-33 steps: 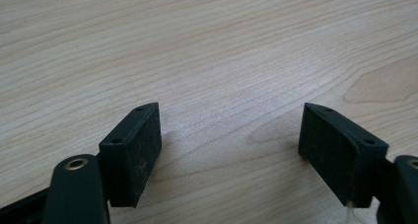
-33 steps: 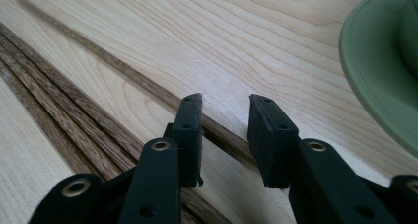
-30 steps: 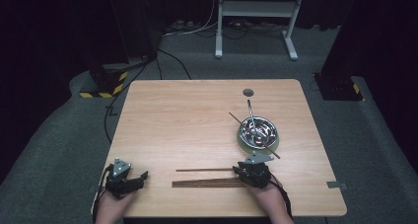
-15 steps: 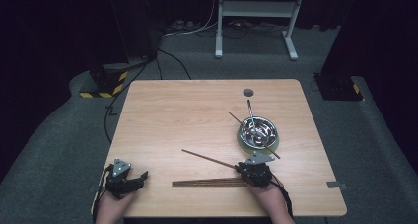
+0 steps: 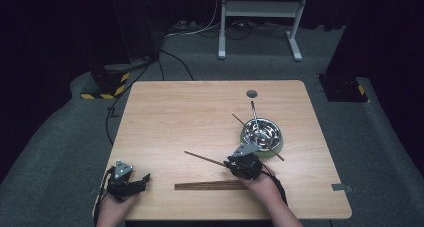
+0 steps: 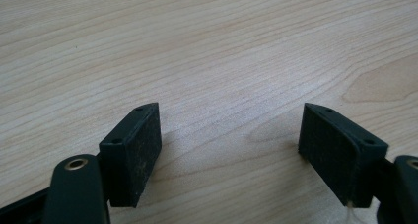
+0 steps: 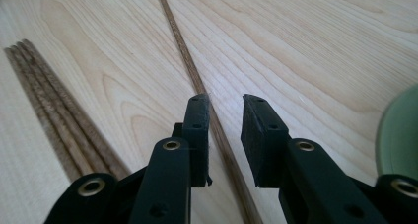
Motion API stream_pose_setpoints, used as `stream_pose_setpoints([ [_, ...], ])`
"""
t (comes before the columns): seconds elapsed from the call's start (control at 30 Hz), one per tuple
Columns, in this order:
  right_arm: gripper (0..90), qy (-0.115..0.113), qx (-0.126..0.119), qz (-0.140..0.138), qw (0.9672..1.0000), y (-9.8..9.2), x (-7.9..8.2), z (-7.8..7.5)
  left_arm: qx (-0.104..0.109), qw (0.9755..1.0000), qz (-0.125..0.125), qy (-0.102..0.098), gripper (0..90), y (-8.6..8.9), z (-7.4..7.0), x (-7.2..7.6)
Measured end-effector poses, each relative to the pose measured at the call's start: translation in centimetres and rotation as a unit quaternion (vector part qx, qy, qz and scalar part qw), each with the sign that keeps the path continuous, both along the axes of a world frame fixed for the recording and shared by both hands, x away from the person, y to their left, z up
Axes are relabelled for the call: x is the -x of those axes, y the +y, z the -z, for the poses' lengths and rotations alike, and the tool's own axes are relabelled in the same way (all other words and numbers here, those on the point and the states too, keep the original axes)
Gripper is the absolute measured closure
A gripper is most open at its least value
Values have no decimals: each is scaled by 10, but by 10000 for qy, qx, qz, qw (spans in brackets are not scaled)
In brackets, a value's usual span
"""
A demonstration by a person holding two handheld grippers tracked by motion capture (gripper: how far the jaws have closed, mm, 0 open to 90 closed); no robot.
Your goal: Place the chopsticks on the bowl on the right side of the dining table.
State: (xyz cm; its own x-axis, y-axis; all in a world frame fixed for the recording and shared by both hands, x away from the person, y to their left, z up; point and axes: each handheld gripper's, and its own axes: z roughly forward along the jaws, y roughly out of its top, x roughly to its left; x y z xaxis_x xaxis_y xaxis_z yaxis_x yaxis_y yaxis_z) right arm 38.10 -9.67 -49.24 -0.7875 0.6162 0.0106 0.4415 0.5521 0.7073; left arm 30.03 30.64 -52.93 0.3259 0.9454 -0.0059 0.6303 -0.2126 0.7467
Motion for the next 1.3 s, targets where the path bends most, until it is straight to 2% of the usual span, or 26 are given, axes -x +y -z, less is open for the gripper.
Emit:
stream_pose_setpoints([
  [0.07, 733, 63, 95, -80, 9999, 7, -6, 2, 9, 10000, 15, -7, 242, 0, 0, 0],
  [0.13, 739, 227, 206, -186, 9994, 11, -12, 5, -2, 10000, 14, 3, 242, 0, 0, 0],
  [0.23, 742, 266, 360, -282, 9986, 16, -18, 8, -1, 10000, 13, 2, 242, 0, 0, 0],
  [0.33, 747, 363, 353, -392, 9979, 18, -21, 10, 1, 10000, 10, 3, 242, 0, 0, 0],
  [0.43, 754, 413, 391, -348, 9978, 22, -20, 12, 17, 10000, 32, -2, 242, 0, 0, 0],
  [0.67, 769, 324, 489, -442, 9973, 24, -21, 15, 23, 10000, 37, -2, 241, 0, 0, 0],
  [0.73, 784, 370, 447, -483, 9971, 23, -22, 16, 20, 10000, 38, -3, 241, 0, 0, 0],
  [0.87, 807, 257, 483, -533, 9971, 22, -22, 16, 14, 10000, 43, -4, 241, 0, 0, 0],
  [1.1, 811, 255, 445, -461, 9976, 21, -26, 17, 13, 10000, 45, -4, 241, 0, 0, 0],
  [1.3, 838, 85, 546, -532, 9971, 23, -26, 17, 3, 10000, 46, 10, 242, 0, 0, 0],
])
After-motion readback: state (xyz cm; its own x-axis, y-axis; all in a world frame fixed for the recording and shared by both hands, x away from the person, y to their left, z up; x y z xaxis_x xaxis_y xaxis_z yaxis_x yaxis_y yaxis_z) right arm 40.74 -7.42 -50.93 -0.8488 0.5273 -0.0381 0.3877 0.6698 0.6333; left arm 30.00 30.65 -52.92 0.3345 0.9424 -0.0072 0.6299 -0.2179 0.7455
